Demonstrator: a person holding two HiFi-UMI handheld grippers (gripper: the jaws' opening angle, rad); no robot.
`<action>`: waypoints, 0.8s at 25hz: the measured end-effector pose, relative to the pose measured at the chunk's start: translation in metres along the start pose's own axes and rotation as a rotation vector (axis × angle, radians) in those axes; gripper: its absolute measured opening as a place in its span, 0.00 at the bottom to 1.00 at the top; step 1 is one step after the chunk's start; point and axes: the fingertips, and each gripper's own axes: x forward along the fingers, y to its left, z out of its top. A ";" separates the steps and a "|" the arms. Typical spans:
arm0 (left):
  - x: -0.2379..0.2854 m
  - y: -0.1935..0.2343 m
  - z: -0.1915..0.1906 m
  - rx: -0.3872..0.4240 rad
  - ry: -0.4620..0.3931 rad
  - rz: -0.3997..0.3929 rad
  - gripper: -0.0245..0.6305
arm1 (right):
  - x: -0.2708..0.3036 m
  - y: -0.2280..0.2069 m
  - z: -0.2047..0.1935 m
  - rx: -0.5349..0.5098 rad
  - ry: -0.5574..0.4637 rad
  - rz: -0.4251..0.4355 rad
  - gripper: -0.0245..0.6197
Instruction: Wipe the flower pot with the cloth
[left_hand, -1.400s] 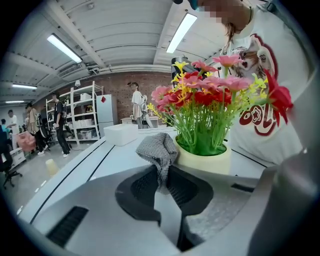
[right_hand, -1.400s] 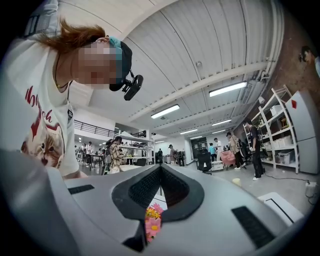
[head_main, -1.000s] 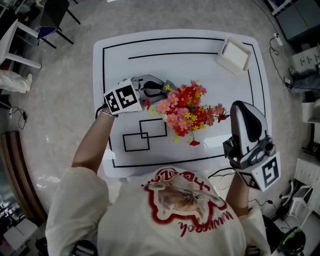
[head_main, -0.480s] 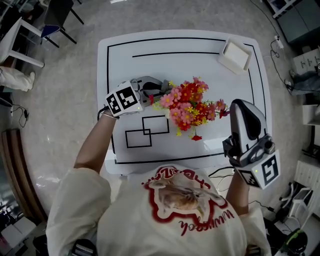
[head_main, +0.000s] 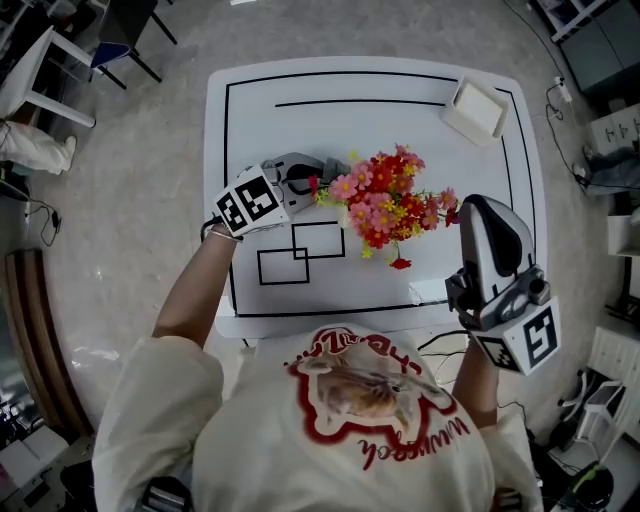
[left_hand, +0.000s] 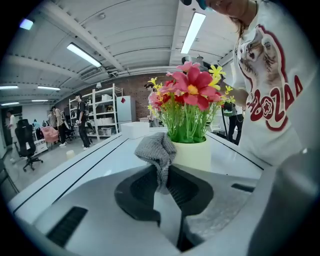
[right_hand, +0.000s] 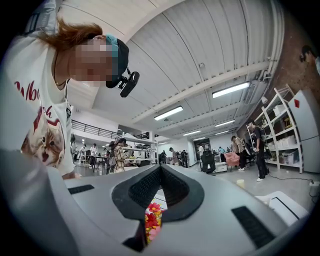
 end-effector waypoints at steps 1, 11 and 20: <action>-0.001 -0.001 -0.001 -0.004 0.004 0.006 0.10 | 0.000 0.002 0.001 0.000 -0.001 0.001 0.04; -0.013 -0.015 -0.008 -0.027 0.013 0.050 0.10 | -0.006 0.019 0.003 0.003 -0.009 0.011 0.04; -0.018 -0.024 -0.009 -0.048 0.003 0.079 0.10 | -0.009 0.029 0.000 0.012 -0.006 0.013 0.04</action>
